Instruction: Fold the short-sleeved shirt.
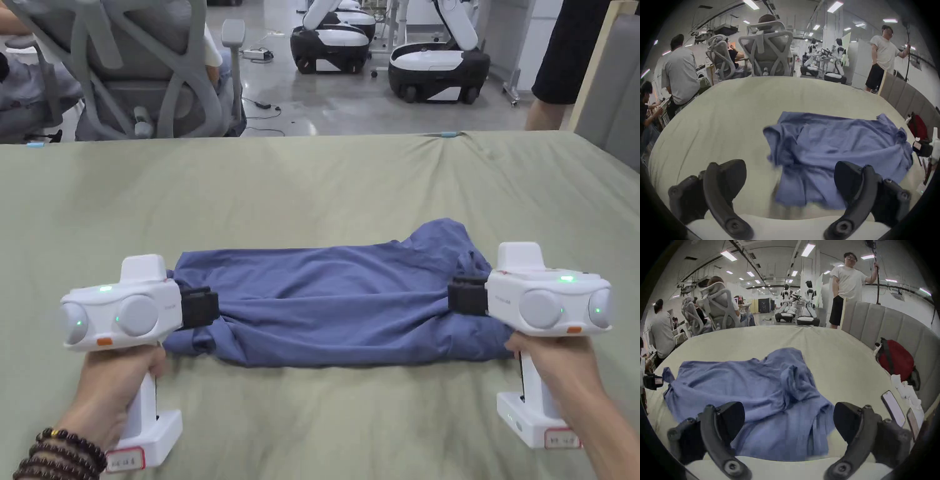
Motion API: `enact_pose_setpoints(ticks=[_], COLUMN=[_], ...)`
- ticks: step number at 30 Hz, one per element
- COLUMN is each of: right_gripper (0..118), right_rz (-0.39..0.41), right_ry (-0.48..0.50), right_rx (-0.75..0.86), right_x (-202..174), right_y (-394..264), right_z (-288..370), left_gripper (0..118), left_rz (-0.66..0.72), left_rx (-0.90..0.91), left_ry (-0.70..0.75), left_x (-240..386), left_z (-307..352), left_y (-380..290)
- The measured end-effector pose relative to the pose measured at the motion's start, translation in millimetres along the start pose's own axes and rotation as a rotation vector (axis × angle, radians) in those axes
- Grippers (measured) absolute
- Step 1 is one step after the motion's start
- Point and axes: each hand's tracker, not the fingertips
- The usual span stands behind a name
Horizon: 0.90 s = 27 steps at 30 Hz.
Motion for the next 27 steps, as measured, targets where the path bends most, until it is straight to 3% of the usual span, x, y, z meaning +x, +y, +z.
enact_pose_setpoints(ticks=[1, 2, 4, 5, 16, 17, 18, 20, 21, 22, 23, 24, 27], right_gripper=[99, 76, 23, 2, 0, 0, 0, 0, 0, 0, 0, 0, 0], right_rz=[0.012, 0.016, 0.036, 0.048, 0.014, 0.018, 0.022, 0.021, 0.015, 0.012, 0.014, 0.016, 0.027], right_ry=[0.013, 0.016, 0.008, -0.006, 0.008, 0.014, 0.02, 0.035, 0.042, 0.05, 0.056, 0.059, 0.06], right_rx=[0.003, 0.01, 0.016, 0.014, 0.073, 0.073, 0.073, 0.069, 0.066, 0.063, 0.058, 0.053, 0.039], right_x=[-2, -10, -18, -22, -30, -31, -30, -31, -31, -31, -32, -32, -30], right_y=[-7, -14, -26, -31, -37, -37, -39, -40, -41, -40, -41, -41, -43], right_z=[11, 18, 34, 40, 61, 61, 58, 55, 53, 54, 52, 50, 41], left_gripper=[102, 80, 17, 0, 0, 8, 30, 106, 118, 114, 100, 92, 93], left_rz=[0.009, 0.015, 0.02, 0.02, 0.0, -0.018, -0.039, -0.063, -0.063, -0.089, -0.093, -0.112, -0.152], left_rx=[-0.001, 0.006, 0.013, 0.007, 0.001, -0.011, -0.032, -0.067, -0.077, -0.085, -0.099, -0.129, -0.179], left_ry=[-0.006, -0.013, -0.017, -0.009, -0.014, -0.017, -0.015, 0.005, 0.022, 0.041, 0.036, 0.042, 0.07], left_x=[-1, -1, -4, -3, -16, -15, -14, -11, -10, -7, -5, -3, 1], left_z=[11, 21, 37, 41, 47, 41, 30, 8, -3, -11, -20, -29, -52], left_y=[-8, -17, -33, -39, -39, -35, -30, -26, -25, -22, -19, -20, -21])
